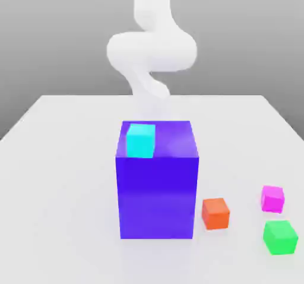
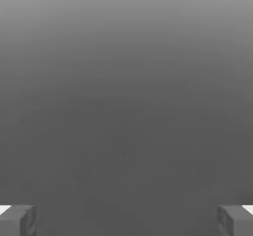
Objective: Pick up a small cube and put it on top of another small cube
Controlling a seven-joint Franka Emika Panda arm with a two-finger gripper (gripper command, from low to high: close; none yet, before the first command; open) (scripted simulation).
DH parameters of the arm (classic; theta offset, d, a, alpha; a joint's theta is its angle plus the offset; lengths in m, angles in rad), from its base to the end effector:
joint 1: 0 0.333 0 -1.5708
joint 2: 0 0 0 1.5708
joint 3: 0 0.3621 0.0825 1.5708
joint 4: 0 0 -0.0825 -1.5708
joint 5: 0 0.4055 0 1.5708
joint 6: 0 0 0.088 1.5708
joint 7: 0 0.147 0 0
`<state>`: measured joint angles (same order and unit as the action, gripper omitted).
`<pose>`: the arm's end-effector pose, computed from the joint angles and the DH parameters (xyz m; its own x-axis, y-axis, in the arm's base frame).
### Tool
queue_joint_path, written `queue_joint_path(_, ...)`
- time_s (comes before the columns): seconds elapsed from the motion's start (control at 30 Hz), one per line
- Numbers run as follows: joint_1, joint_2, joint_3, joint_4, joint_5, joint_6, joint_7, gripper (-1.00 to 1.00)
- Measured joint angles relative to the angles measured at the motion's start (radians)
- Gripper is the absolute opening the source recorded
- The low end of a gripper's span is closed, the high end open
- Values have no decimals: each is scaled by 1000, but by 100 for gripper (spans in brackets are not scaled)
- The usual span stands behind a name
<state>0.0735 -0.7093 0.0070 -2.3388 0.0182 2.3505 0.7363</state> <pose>0.3981 0.0338 0.6677 0.6076 -0.6329 0.4799 -0.4458 -0.7718 -0.4534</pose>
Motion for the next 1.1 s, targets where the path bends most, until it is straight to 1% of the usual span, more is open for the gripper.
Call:
queue_joint_path(0.2, 162, 222, 43, -95, 49, 123, -160, 0)
queue_joint_path(0.33, 256, 365, 89, -156, 72, 203, -257, 0)
queue_joint_path(0.53, 366, 580, 187, -249, 62, 324, -370, 0)
queue_joint_path(0.63, 433, 689, 231, -296, 13, 386, -395, 0)
queue_joint_path(0.73, 496, 800, 246, -341, -82, 446, -387, 0)
queue_joint_path(0.83, 542, 911, 197, -337, -175, 523, -336, 0)
queue_joint_path(0.93, 603, 1019, 124, -316, -238, 608, -290, 0)
queue_joint_path(0.97, 620, 1047, 105, -310, -249, 630, -281, -100)
queue_joint_path(1.1, 619, 1047, 105, -310, -250, 630, -280, -100)
